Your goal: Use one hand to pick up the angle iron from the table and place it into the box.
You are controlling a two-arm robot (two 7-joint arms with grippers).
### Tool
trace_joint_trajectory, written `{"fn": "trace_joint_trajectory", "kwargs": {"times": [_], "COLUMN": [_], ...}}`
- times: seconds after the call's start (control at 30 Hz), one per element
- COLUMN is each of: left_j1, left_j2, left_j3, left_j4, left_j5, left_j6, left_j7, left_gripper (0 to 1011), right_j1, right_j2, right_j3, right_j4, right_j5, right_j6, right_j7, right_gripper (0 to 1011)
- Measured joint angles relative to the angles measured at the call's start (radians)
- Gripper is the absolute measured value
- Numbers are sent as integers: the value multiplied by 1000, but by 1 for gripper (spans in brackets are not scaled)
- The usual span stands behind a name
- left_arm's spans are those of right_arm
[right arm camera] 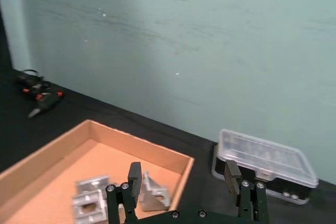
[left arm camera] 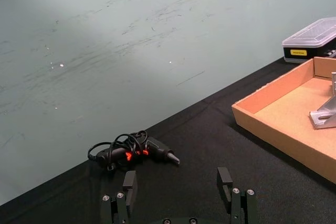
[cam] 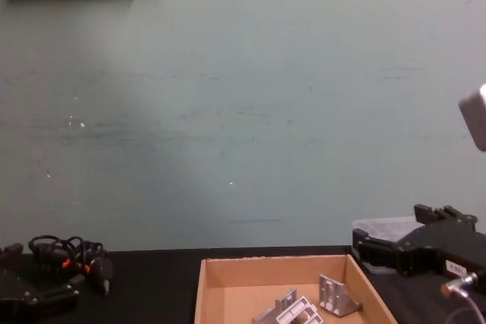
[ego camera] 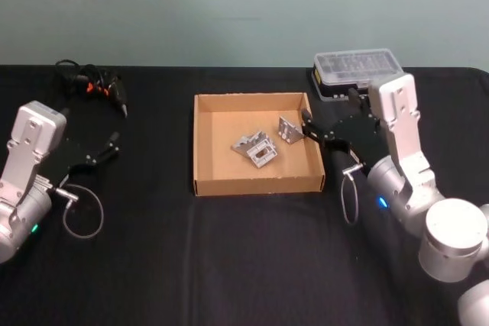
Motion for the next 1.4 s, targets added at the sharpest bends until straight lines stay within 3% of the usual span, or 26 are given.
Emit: {"fn": "trace_joint_trajectory", "kwargs": {"times": [0.13, 0.3, 1.4], "left_j1": [0, 0, 0], "left_j2": [0, 0, 0], "left_j3": [0, 0, 0], "left_j4": [0, 0, 0], "left_j5": [0, 0, 0], "left_j6": [0, 0, 0], "left_j7": [0, 0, 0], "left_gripper": [1000, 1000, 1000], "right_j1": [-2, -3, -2], "right_j2": [-11, -16, -15], "right_j3": [1, 4, 3], "right_j4": [33, 54, 48], "right_j5": [-52, -80, -77], "right_j6": [-48, -58, -57], "right_j7": [-40, -49, -48], "right_gripper": [1004, 1004, 1004]}}
